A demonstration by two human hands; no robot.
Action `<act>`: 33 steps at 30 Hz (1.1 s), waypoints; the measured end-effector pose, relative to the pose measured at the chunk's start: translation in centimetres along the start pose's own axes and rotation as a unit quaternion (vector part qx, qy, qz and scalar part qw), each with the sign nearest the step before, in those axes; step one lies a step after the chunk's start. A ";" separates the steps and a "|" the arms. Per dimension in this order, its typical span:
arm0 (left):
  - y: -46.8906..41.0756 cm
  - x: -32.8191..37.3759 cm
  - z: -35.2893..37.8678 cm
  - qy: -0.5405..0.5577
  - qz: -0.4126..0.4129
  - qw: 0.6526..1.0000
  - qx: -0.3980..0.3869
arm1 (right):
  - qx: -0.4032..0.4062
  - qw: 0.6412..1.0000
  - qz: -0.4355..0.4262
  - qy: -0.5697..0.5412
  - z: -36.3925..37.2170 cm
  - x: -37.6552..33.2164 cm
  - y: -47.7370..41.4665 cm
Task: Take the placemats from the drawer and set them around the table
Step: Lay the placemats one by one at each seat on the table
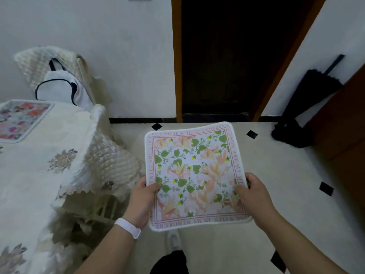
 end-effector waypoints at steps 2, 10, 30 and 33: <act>-3.1 1.8 -0.5 0.010 -0.003 1.000 0.005 | -0.002 1.000 -0.003 0.015 1.5 -2.6 -2.8; -13.1 10.9 -3.5 0.030 0.024 0.999 0.023 | -0.033 0.999 -0.022 0.034 9.1 -11.3 -13.0; -24.0 23.8 -9.4 0.167 0.083 0.961 0.205 | -0.264 0.960 -0.075 0.049 28.8 -25.5 -37.0; -23.9 25.2 -11.1 0.167 0.103 0.942 0.273 | -0.328 0.939 -0.084 0.062 33.0 -28.5 -39.3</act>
Point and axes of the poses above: each hand's wrist, its own y-axis away from the middle knuckle, its own z-axis out of the palm, x = y × z, the point moved 9 cm from there along -y, towards the middle knuckle, and after that the axes turned 2 degrees about -x, right-handed, at the moved point
